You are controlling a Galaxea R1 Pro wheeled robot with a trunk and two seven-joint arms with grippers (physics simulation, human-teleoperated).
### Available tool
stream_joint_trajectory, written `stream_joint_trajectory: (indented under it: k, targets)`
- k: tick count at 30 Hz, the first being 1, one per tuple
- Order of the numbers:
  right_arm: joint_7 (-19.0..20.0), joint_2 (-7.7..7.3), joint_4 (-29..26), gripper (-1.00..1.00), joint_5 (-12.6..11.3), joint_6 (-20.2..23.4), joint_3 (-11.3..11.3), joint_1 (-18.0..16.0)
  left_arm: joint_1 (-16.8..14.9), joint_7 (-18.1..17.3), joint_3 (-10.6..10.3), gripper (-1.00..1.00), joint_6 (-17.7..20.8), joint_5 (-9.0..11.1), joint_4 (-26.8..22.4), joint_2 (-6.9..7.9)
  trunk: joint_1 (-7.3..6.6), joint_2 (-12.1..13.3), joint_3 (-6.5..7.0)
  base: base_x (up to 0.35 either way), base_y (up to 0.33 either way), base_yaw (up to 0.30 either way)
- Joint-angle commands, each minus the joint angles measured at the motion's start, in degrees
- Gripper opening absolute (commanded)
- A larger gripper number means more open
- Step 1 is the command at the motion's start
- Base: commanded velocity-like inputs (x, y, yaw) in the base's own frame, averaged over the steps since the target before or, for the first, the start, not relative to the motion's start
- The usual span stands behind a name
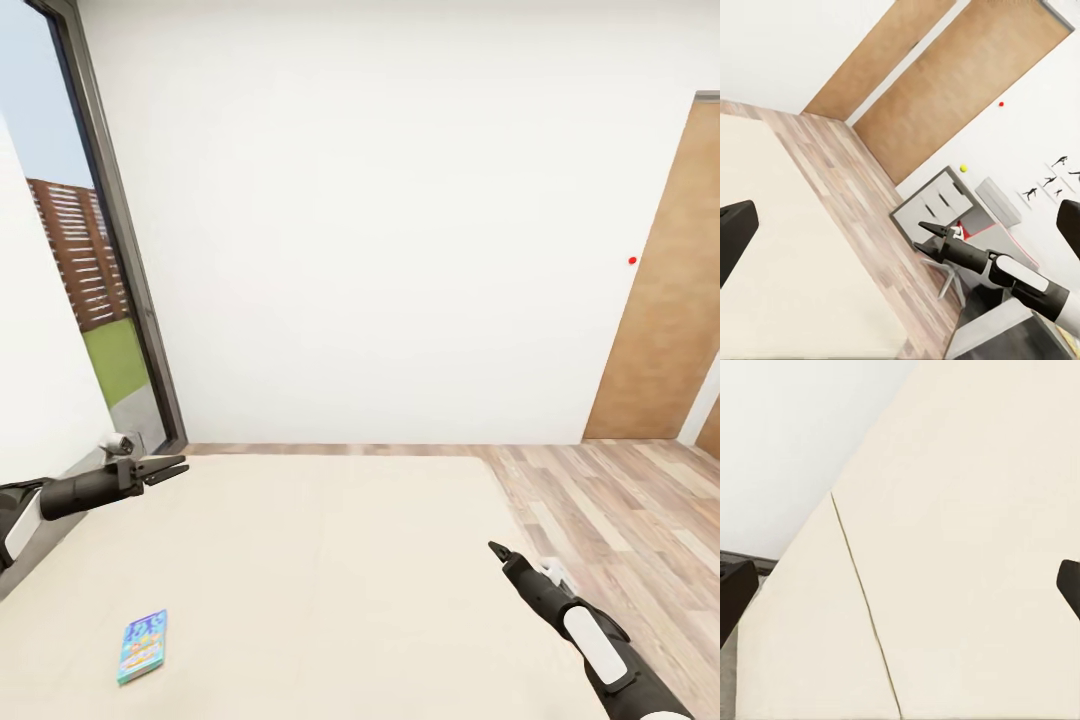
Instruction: Put all the toys in the child's room - the three board games (two on the bed and one on the table), the two jigsaw puzzles on the table, and the tennis ball on the table - inside the toy box on the table in the child's room.
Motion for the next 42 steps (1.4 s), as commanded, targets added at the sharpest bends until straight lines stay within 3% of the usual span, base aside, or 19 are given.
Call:
stream_joint_trajectory:
  k: [1,42]
  targets:
    - [0.15,0.03,-0.03,1.0,-0.31,0.41,-0.23,-0.01,0.0,-0.15,-0.01,1.0,0.6,0.09,0.02,0.01,0.02,-0.04,-0.03,0.0,0.282,0.0]
    - [0.12,0.05,-0.03,1.0,-0.3,0.42,-0.14,-0.01,0.0,0.01,-0.08,1.0,0.6,0.09,0.02,-0.07,0.02,-0.04,-0.03,0.0,0.282,0.0]
